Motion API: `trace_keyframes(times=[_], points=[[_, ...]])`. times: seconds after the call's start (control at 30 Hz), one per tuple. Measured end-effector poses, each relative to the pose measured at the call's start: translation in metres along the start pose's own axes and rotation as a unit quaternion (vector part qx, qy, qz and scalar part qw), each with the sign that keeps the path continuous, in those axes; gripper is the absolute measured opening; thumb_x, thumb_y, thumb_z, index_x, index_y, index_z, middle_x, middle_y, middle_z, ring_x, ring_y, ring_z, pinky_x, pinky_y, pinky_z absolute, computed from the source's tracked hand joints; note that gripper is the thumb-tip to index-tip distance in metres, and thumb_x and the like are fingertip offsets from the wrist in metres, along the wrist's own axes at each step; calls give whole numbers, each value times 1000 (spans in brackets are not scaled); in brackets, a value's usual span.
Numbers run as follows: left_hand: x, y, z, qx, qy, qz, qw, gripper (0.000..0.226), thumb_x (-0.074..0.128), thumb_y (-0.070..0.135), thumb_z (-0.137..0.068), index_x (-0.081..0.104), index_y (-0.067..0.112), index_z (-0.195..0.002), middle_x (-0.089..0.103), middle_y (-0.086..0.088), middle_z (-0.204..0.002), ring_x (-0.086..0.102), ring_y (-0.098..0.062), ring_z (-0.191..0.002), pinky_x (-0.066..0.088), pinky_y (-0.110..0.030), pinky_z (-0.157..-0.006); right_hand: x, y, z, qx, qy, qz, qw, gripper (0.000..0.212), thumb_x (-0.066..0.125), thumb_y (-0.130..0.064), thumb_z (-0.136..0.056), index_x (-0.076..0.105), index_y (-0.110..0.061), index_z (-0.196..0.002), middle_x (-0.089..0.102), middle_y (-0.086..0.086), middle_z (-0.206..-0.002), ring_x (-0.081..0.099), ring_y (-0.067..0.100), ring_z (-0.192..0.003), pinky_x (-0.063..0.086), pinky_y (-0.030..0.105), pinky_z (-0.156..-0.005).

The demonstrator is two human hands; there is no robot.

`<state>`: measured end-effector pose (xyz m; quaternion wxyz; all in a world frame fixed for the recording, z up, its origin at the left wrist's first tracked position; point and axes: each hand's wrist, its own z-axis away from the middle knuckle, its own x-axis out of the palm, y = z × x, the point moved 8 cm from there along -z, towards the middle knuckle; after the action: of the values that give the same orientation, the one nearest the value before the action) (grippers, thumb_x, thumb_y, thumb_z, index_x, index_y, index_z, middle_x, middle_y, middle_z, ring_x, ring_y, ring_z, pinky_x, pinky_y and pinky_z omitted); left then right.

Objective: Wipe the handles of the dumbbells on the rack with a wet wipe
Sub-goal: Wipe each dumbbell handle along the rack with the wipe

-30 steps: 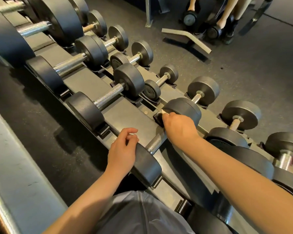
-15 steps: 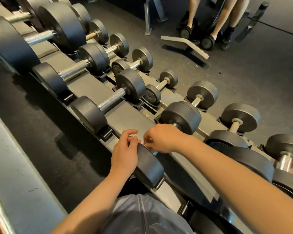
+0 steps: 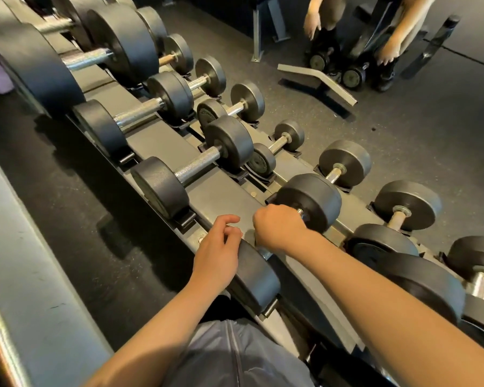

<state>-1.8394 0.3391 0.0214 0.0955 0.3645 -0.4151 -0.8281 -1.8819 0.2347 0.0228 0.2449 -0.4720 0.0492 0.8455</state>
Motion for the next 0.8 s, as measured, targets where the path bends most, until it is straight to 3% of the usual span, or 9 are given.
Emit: trace_keyframes(times=[0.1,0.2,0.3,0.4,0.5,0.6,0.7,0.8], points=[[-8,10,0,64,-7,-50,997,18,48,27,-99,52,33,-116,55,14,-103,51,4,-93,37,-9,-74,10,-8,-2,-49,-74,-120,989,19,48,-19,-93,62,-13,-83,56,4,-78,52,21,-72,39,28,-62],[-40,25,-4,166,41,-86,982,14,56,22,-95,59,33,-104,54,21,-99,54,6,-93,42,-8,-75,7,0,-6,-54,-108,-261,958,27,56,-21,-92,54,-25,-65,55,-4,-69,49,11,-64,41,23,-63],[-89,38,-13,250,110,-83,958,12,56,21,-94,67,22,-100,57,18,-96,56,5,-92,44,-8,-79,-13,17,-19,-5,-1,-372,928,14,54,-31,-95,62,-24,-86,62,-6,-74,58,9,-67,51,25,-68],[-127,41,-37,288,141,-138,937,20,53,26,-92,68,15,-99,60,8,-98,54,2,-89,41,-6,-81,-31,19,-39,46,65,-451,889,19,44,-31,-100,56,-30,-114,64,-3,-89,63,12,-74,54,25,-62],[-141,38,-80,324,88,-229,914,27,49,35,-91,67,17,-101,62,5,-101,55,-7,-94,40,-21,-85,-50,3,-68,45,106,-472,874,32,46,-24,-99,53,-32,-130,64,-4,-98,64,9,-75,54,19,-61],[-147,34,-121,370,6,-287,884,27,50,43,-90,66,23,-100,64,9,-98,58,-9,-93,38,-26,-81,-68,-28,-108,25,140,-464,874,23,55,-24,-96,63,-31,-116,63,-8,-84,58,1,-63,44,10,-52],[-146,22,-150,365,-90,-222,900,27,51,46,-87,63,22,-89,61,11,-86,54,-6,-83,37,-23,-73,-75,-63,-149,0,104,-412,905,14,61,-26,-91,70,-15,-90,57,-9,-64,49,1,-55,40,19,-56],[-147,12,-164,350,-103,-125,923,22,54,39,-83,59,18,-78,57,7,-80,51,-11,-79,41,-28,-71,-80,-70,-164,0,78,-336,939,21,58,-33,-92,68,-16,-86,62,-1,-70,55,13,-66,46,33,-67]])
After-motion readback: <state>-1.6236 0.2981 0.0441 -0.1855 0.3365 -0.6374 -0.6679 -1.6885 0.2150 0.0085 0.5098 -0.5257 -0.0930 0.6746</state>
